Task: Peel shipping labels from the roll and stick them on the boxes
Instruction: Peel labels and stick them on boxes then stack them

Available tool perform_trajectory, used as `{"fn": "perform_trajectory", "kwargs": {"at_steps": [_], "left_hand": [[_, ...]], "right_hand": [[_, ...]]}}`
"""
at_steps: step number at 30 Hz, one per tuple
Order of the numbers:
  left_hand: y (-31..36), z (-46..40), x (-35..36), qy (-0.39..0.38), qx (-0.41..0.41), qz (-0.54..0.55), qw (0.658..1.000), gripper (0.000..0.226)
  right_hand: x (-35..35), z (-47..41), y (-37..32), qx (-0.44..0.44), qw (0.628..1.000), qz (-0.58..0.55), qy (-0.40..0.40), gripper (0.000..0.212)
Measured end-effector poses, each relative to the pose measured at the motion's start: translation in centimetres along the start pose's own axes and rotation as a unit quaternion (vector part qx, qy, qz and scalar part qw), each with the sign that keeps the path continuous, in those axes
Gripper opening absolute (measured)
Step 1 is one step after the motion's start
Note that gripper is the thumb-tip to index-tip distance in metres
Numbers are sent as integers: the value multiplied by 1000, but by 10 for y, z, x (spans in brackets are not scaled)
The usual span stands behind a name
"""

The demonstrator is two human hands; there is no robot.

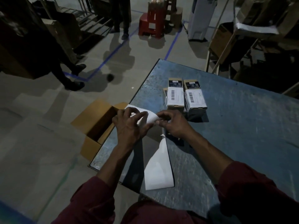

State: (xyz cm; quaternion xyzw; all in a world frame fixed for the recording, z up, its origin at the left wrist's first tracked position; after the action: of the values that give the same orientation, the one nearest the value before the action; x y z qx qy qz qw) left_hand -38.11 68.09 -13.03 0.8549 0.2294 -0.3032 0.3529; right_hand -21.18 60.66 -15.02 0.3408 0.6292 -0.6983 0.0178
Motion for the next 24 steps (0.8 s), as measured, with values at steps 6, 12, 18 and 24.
{"fn": "perform_trajectory", "kwargs": {"at_steps": [6, 12, 18, 24], "left_hand": [[1, -12, 9, -90, -67, 74, 991, 44], [4, -3, 10, -78, -74, 77, 991, 31], [17, -1, 4, -67, -20, 44, 997, 34], [15, -7, 3, -66, -52, 63, 995, 19]], "right_hand": [[6, 4, 0, 0, 1000, -16, 0, 17], [10, 5, -1, -13, 1000, -21, 15, 19], [7, 7, 6, 14, 999, -29, 24, 24], [7, 10, -1, 21, 999, -44, 13, 54]]}}
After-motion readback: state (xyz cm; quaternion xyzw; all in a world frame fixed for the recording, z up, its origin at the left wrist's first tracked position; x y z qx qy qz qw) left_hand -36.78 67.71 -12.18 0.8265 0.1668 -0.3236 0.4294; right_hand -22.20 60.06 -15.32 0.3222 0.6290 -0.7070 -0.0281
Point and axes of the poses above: each hand's wrist, its own z-axis away from the middle knuckle, its own x-axis out of the palm, y = z × x, the point moved 10 cm from there along -z, towards the middle knuckle, and after that the axes turned 10 degrees about y, right-handed, at the moved point
